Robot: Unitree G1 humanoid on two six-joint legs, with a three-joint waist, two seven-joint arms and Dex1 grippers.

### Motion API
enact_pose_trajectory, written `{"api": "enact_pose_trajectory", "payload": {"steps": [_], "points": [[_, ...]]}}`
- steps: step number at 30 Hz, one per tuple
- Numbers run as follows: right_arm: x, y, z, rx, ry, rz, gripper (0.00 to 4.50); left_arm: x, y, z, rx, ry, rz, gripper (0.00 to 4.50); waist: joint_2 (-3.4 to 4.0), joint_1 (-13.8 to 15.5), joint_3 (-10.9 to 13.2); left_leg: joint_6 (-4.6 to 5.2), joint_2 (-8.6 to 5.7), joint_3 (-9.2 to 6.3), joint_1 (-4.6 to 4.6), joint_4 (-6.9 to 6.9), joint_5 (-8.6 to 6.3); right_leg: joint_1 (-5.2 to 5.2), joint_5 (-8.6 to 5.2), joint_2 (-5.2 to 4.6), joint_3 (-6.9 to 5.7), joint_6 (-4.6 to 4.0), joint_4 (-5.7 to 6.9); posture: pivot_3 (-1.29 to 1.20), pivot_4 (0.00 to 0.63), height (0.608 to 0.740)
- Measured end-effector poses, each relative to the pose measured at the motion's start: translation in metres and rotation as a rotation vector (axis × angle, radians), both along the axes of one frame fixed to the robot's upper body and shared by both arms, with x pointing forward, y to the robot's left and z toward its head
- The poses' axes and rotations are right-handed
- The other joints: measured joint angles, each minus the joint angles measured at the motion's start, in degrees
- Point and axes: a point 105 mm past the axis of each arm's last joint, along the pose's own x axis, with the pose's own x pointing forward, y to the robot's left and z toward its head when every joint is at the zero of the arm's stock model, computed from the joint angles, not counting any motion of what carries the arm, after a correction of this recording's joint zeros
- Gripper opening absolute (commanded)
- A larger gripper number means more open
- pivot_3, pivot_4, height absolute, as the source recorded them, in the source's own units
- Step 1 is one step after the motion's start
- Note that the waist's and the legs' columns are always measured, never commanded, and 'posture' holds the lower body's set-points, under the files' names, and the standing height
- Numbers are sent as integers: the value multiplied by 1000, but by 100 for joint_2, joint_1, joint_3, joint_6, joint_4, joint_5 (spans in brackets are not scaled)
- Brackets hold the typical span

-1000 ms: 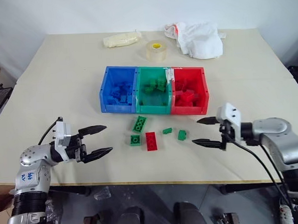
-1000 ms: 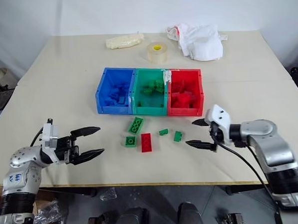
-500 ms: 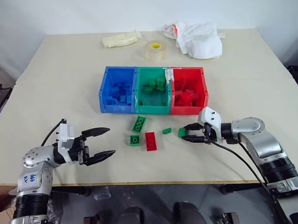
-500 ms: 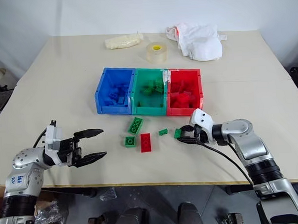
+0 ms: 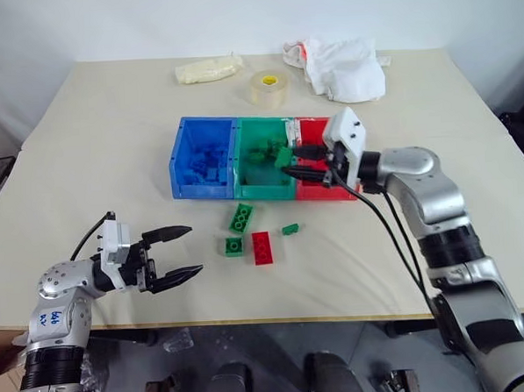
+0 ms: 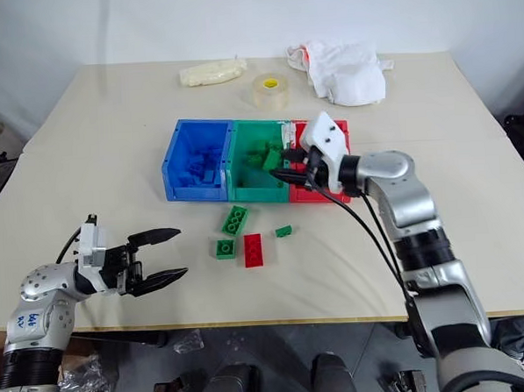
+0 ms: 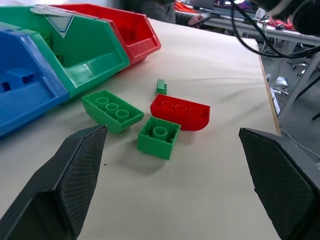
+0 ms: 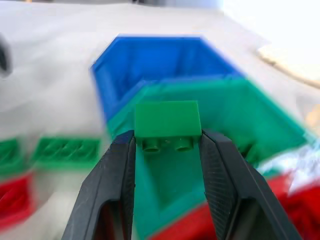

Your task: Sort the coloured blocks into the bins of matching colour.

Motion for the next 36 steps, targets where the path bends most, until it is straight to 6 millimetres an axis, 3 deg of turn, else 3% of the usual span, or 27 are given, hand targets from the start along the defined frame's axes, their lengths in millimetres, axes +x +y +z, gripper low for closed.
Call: {"api": "enact_pose_trajectory", "payload": {"steps": [6,10,15,21,27,30,36], "points": [[24,12,-4,-39,-53,-58,4485,1,-3,0,-13,-5,7,4500,0,-18,0,0,-2,-5,-1,-4,0,-3,0,0,-2,0,3,0,150,740],[23,9,-4,-45,-64,-48,4485,-2,-4,-1,-10,-7,5,4500,1,-45,0,0,0,-5,0,-5,0,-3,0,1,-2,0,3,0,150,740],[-11,-15,-15,-60,-9,67,4485,-3,-3,-1,-14,-3,10,4500,1,11,0,1,-2,-9,-2,-2,0,2,0,-2,-3,0,-1,0,150,740],[-67,-59,-46,-127,148,163,4485,-2,-2,1,-10,-7,3,4500,0,41,0,1,0,-7,-4,1,-1,5,0,-1,-2,0,-7,0,150,740],[-107,-122,-75,-160,325,48,4485,0,3,0,-3,7,6,4500,0,70,0,2,0,2,-2,2,-1,13,0,-1,-1,0,-20,0,150,740],[-116,-144,-86,-186,379,-14,4485,0,4,2,4,5,0,4500,0,61,0,2,3,7,-1,2,-1,13,0,-1,0,0,-21,0,150,740],[-115,-146,-79,-213,344,-21,4485,2,9,2,12,14,0,4500,0,49,0,2,9,10,2,5,-1,19,0,1,-1,0,-34,0,150,740]]}}
